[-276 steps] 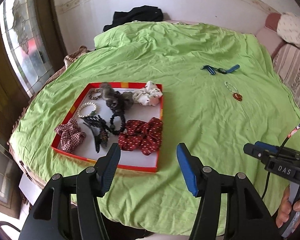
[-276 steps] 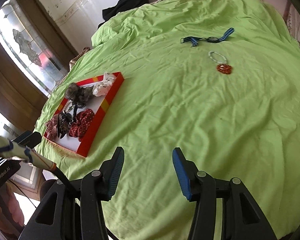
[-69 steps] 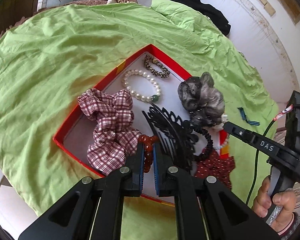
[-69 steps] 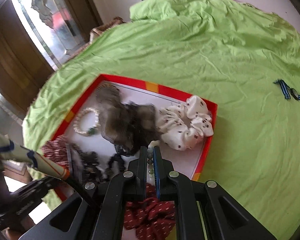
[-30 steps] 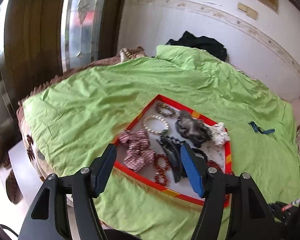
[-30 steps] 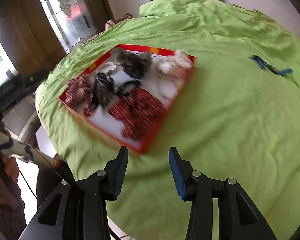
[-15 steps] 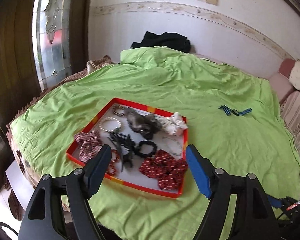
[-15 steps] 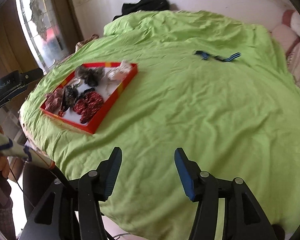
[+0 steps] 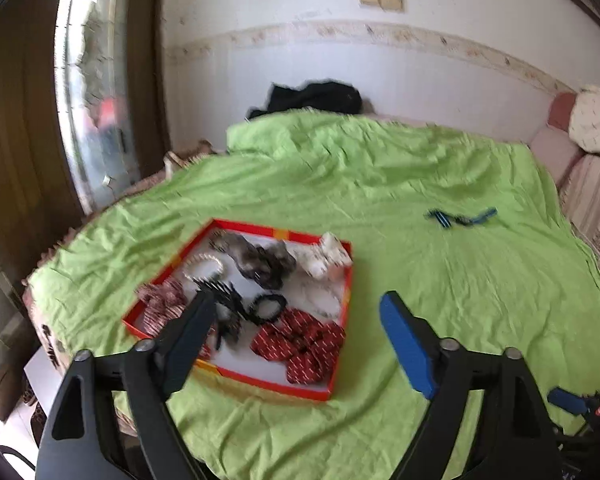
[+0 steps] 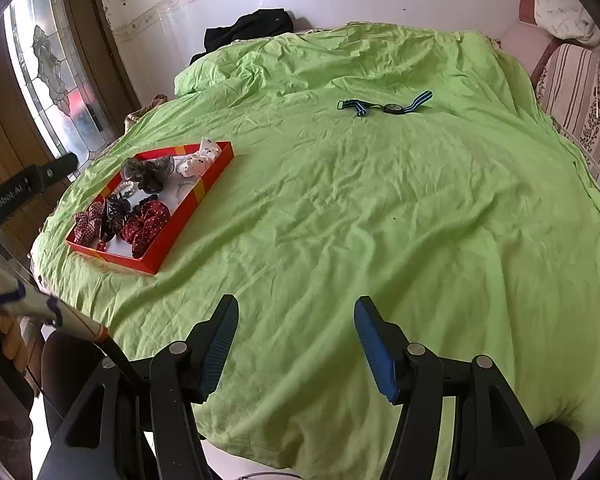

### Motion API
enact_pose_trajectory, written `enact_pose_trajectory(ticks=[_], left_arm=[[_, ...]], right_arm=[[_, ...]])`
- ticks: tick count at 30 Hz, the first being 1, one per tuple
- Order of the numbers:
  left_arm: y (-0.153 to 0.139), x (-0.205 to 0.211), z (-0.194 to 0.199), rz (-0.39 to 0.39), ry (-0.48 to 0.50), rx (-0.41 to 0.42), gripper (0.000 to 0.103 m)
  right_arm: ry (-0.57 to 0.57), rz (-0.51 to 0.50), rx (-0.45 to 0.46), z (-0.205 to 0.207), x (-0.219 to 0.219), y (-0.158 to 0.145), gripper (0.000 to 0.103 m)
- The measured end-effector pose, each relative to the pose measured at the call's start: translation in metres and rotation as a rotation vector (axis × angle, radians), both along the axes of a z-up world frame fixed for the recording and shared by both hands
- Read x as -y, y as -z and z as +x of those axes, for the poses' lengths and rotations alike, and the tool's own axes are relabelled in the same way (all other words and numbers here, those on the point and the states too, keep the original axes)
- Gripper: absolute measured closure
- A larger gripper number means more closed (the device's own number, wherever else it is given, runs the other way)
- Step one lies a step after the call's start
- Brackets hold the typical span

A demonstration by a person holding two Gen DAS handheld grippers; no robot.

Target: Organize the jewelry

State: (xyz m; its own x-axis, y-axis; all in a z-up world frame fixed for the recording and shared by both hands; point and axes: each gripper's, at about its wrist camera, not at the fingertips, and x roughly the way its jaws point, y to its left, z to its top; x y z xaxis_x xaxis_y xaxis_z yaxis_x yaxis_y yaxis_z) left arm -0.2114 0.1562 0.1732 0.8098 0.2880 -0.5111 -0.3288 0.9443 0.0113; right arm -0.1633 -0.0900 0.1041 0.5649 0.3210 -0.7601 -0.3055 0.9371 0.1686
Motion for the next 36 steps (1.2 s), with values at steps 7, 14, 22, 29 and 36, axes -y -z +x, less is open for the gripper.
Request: enact_pose_trajectory(ticks=[7, 14, 22, 29, 36], left_arm=[[-0.025, -0.012, -0.027, 0.064, -0.14, 0.184, 0.001], [-0.053, -0.025, -0.058, 0.122, -0.207, 0.269, 0.0], [-0.073, -0.056, -0.097, 0.109, -0.283, 0.299, 0.0], [-0.075, -0.058, -0.106, 0.098, -0.276, 0.339, 0.0], [-0.055, -0.054, -0.085, 0.034, -0.202, 0.245, 0.0]], right_arm=[[-0.007, -0.023, 0.019, -0.003, -0.008, -0.001, 0.038], [-0.053, -0.047, 0.004, -0.004, -0.036, 0.0, 0.038], [-0.171, -0.088, 0.064, 0.001, -0.088, -0.024, 0.031], [-0.174, -0.098, 0.086, -0.007, -0.103, -0.027, 0.026], [-0.13, -0.146, 0.068, -0.005, -0.096, -0.013, 0.026]])
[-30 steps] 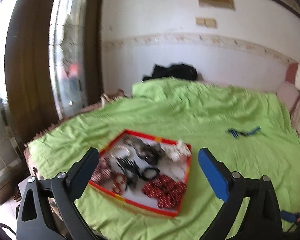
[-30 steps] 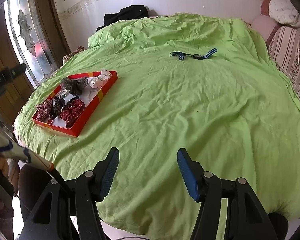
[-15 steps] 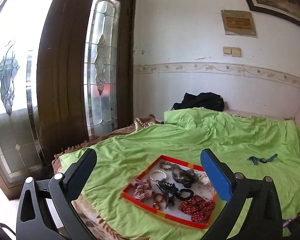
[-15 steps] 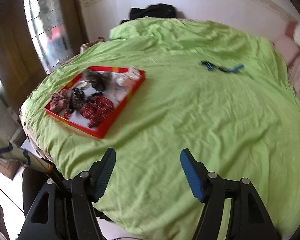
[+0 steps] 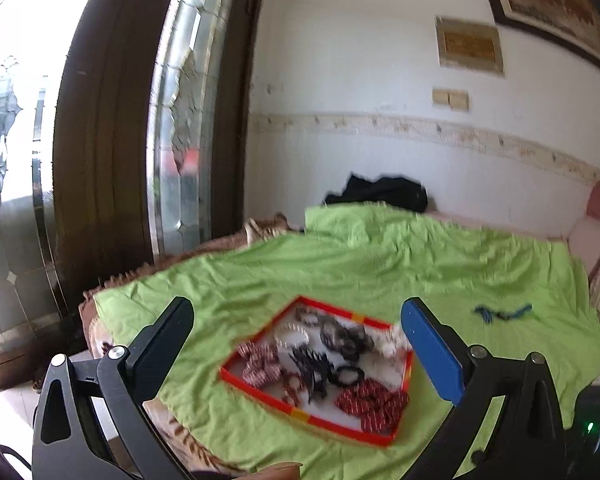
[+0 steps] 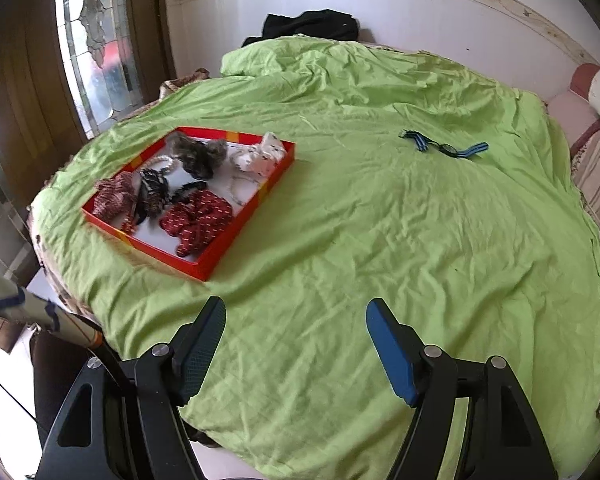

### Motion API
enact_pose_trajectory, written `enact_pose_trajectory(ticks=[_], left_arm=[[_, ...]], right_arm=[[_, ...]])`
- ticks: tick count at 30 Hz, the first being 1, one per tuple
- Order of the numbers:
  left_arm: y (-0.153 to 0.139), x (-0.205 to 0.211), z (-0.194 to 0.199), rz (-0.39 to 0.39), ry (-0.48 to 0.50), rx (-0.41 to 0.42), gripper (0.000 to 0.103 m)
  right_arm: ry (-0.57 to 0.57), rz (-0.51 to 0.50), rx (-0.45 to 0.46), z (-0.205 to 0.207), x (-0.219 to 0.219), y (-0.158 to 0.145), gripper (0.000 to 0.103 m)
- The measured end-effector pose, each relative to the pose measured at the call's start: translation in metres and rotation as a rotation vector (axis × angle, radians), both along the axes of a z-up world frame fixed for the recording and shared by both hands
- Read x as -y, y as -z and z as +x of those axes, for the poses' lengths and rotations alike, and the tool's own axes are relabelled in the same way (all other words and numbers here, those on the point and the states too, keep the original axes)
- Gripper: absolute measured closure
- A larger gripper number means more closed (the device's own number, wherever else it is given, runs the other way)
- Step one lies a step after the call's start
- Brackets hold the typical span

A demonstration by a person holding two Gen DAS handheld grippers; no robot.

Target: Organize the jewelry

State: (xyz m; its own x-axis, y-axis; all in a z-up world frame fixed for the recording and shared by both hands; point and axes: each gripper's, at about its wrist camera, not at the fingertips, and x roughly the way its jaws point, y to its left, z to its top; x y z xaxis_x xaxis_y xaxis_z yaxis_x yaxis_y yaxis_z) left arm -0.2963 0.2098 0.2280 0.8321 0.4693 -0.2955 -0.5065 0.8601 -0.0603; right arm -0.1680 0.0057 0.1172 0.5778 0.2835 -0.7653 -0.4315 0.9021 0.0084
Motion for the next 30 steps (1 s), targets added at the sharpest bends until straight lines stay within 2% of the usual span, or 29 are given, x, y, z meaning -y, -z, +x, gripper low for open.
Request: enact_pose_trajectory(ticks=[4, 8, 12, 18, 30], left_arm=[[0.018, 0.003, 0.017, -0.019, 0.018, -0.115, 0.0], [0.034, 0.006, 0.025, -0.035, 0.013, -0.178, 0.0], [0.044, 0.011, 0.032, -0.031, 0.003, -0.21, 0.0], [0.064, 0.02, 0.044, -0.034, 0.02, -0.311, 0.0], [0.096, 0.013, 0.054, -0.125, 0.068, -0.423, 0.0]], right_arm=[[0.029, -0.016, -0.011, 0.004, 0.005, 0.005, 0.026], [0.046, -0.038, -0.015, 0.006, 0.008, 0.008, 0.026], [0.047, -0.035, -0.006, 0.005, 0.011, 0.007, 0.026], [0.04, -0.044, -0.009, 0.005, 0.008, 0.01, 0.025], [0.067, -0.083, -0.029, 0.009, 0.0, 0.018, 0.024]])
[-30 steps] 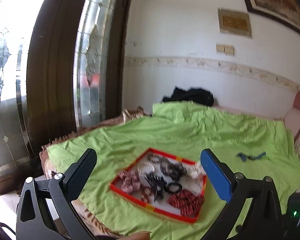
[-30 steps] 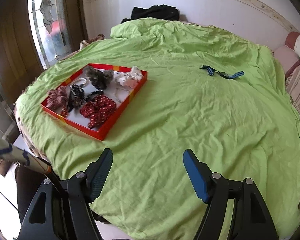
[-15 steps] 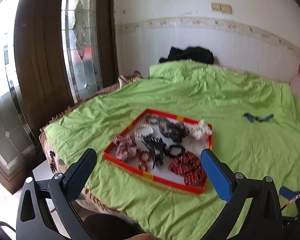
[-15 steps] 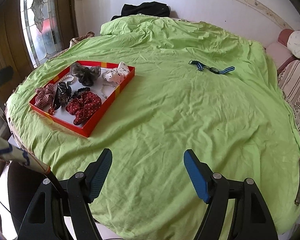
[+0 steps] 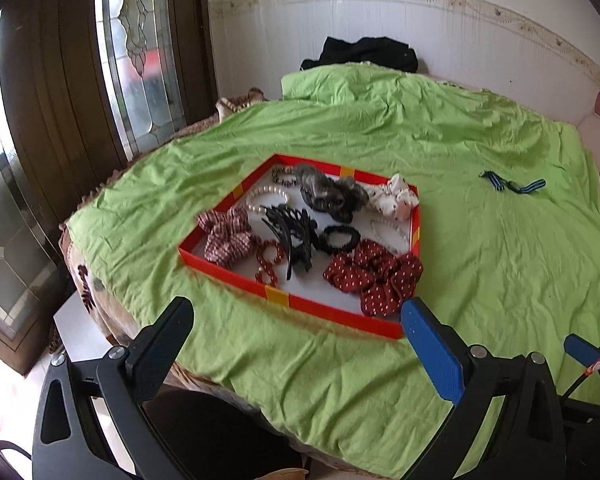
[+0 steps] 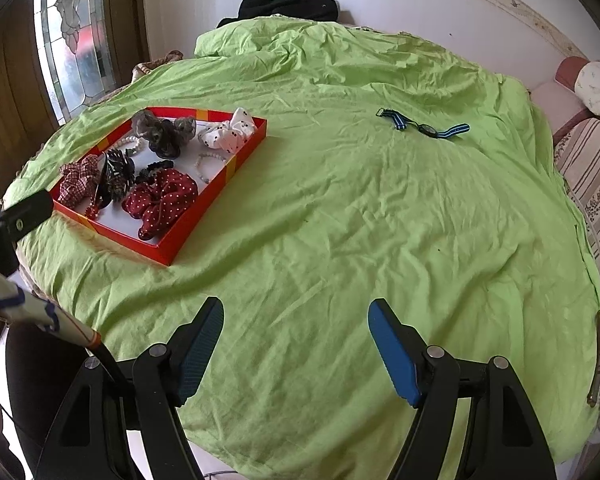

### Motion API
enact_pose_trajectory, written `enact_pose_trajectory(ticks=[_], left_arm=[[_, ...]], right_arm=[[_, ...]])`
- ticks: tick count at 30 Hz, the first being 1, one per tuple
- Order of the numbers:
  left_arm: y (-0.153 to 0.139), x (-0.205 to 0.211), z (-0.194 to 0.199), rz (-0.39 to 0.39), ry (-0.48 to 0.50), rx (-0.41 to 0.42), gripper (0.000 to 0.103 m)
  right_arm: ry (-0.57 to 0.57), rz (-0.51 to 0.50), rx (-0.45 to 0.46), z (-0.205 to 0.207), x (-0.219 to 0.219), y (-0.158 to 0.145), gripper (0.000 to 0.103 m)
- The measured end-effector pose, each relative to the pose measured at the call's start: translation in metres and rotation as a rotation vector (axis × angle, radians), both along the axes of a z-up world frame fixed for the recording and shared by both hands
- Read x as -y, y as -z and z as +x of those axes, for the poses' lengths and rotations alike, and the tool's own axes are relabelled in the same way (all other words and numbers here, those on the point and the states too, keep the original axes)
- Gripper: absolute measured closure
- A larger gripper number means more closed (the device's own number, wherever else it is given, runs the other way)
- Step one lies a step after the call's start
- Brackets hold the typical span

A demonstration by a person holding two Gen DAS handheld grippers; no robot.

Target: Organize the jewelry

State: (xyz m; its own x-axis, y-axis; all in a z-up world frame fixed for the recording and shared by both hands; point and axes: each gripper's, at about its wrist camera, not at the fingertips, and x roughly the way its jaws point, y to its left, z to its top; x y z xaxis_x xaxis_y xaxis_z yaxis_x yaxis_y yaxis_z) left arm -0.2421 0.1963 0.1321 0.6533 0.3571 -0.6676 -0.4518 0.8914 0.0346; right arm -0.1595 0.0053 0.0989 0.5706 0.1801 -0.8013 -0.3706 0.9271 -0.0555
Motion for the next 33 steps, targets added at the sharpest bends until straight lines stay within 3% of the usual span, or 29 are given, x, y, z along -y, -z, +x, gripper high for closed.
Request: enact_pose_trajectory(ticks=[12, 26, 33], left_arm=[[0.018, -0.012, 0.0, -0.079, 0.005, -0.043, 0.0], [0.026, -0.02, -0.003, -0.098, 0.009, -0.064, 0.0], [0.031, -0.02, -0.003, -0.113, 0.019, -0.08, 0.0]], right_arm=[[-0.012, -0.042, -0.005, -0.005, -0.013, 0.007, 0.022], [0.015, -0.066, 0.024, -0.008, -0.023, 0.004, 0.018], [0.041, -0.054, -0.01, -0.006, -0.017, 0.009, 0.017]])
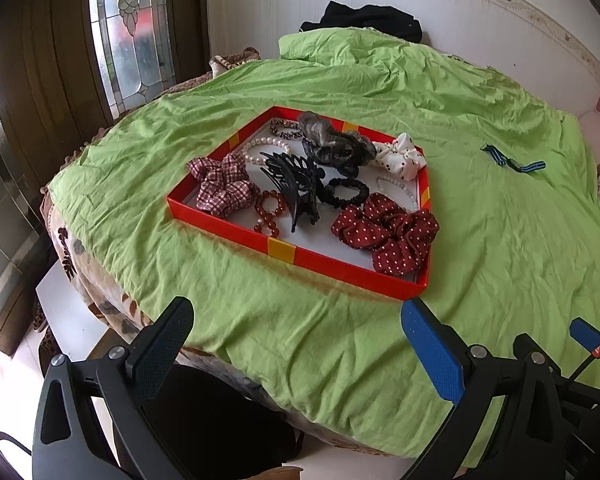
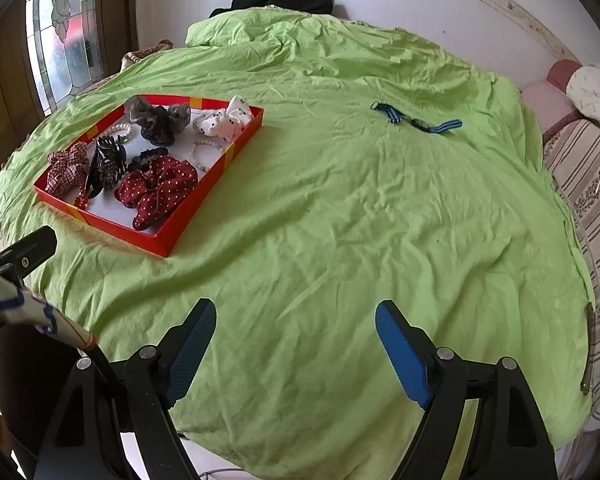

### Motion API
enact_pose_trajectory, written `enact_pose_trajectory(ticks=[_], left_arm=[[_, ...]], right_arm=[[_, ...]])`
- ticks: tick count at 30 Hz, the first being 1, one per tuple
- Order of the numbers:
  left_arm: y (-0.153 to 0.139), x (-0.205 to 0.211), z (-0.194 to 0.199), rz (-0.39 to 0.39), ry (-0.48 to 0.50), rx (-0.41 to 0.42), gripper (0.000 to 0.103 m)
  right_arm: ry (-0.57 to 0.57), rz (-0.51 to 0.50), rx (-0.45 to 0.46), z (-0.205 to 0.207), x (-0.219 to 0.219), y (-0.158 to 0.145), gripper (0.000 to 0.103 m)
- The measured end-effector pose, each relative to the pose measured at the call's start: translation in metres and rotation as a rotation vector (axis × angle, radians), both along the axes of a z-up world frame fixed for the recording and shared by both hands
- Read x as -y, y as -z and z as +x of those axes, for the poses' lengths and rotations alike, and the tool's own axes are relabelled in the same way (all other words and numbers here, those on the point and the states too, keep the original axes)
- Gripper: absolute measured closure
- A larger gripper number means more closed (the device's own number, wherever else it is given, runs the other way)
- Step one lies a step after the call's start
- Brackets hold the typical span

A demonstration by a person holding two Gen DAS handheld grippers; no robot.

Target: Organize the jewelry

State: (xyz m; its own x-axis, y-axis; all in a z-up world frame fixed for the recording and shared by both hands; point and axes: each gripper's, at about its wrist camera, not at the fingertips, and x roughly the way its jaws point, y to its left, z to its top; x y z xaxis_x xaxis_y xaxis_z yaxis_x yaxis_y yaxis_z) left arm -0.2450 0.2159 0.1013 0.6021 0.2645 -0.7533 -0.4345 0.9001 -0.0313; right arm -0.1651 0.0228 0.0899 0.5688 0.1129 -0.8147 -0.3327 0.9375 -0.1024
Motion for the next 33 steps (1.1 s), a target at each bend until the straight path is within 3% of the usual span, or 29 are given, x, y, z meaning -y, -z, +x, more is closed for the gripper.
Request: enact_pose_trajectory(ticks=[10, 14, 23, 33], left_arm=[[-0.009, 0.01, -0.01, 0.034, -0.003, 0.001, 0.0], [-0.021, 0.019, -0.022, 0.081, -0.023, 0.029, 0.0], [-0.034, 0.046, -0.037, 0.119, 0.002, 0.036, 0.0], [-0.038, 0.069, -0.042, 0.099, 0.059, 0.041, 0.0]], right_arm=[[0.004, 0.035, 0.011, -0.009, 0.007, 0.001, 0.016], [0.017, 0.075, -0.001, -0.011, 0.015, 0.001, 0.016], [0.012, 0.113, 0.048, -0.03, 0.03, -0.009, 0.015], [0.049, 0.149, 0.059, -0.036, 0.052, -0.014, 0.015]])
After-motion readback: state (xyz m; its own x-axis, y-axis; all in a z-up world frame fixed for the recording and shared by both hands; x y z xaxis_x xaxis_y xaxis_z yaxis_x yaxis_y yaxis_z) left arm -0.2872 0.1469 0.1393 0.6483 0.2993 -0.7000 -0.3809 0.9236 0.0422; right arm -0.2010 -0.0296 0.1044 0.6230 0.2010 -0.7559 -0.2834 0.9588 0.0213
